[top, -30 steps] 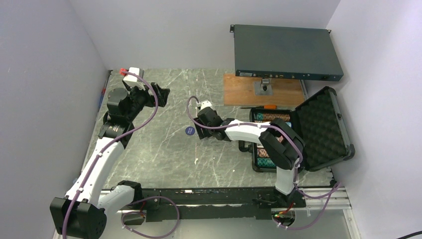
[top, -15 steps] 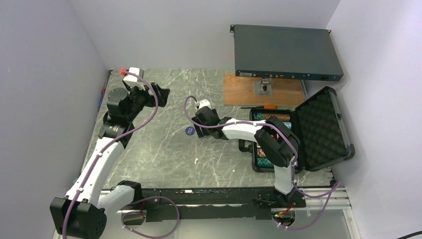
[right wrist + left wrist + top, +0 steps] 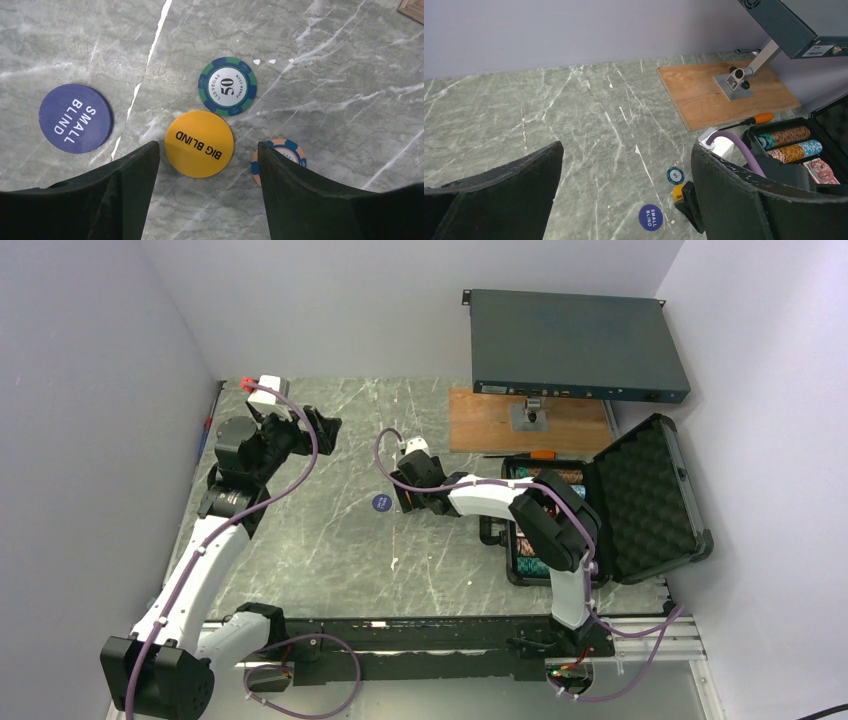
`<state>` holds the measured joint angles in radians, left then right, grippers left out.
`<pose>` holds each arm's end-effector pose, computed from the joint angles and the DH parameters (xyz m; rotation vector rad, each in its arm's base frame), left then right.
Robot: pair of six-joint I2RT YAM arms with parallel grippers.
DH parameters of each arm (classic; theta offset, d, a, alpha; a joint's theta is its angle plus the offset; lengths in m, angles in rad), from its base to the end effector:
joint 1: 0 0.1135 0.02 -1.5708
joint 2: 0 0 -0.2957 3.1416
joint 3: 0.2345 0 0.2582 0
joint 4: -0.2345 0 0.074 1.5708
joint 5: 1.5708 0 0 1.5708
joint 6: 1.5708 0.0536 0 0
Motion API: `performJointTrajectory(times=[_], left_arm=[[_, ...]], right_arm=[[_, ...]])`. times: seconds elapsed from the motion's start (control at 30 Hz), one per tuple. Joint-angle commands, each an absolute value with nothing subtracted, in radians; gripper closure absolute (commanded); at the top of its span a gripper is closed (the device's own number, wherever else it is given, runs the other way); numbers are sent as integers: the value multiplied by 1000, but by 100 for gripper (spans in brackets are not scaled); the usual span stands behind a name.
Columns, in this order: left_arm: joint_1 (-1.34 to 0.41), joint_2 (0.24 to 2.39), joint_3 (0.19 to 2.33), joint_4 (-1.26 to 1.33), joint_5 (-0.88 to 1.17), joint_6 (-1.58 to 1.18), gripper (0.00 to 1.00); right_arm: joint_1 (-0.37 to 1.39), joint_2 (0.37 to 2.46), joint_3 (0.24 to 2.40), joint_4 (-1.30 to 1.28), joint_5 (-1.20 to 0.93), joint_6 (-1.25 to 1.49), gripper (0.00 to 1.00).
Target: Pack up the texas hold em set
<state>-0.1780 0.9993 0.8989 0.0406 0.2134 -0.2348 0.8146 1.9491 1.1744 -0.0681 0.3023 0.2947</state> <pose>0.2363 -0.0540 0.3892 0.1191 1.6474 -0.4895 0.3094 0.3047 0.1621 -0.4755 2.3223 0.1684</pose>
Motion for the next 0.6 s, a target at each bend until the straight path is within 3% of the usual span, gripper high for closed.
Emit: performJointTrajectory(times=[0.0, 0.57], left_arm=[[-173, 996, 942, 85, 232, -255, 1], [-172, 997, 942, 84, 236, -256, 1]], right_arm=[[810, 1965, 1202, -34, 282, 296, 28], [806, 1985, 1183, -12, 232, 322, 39]])
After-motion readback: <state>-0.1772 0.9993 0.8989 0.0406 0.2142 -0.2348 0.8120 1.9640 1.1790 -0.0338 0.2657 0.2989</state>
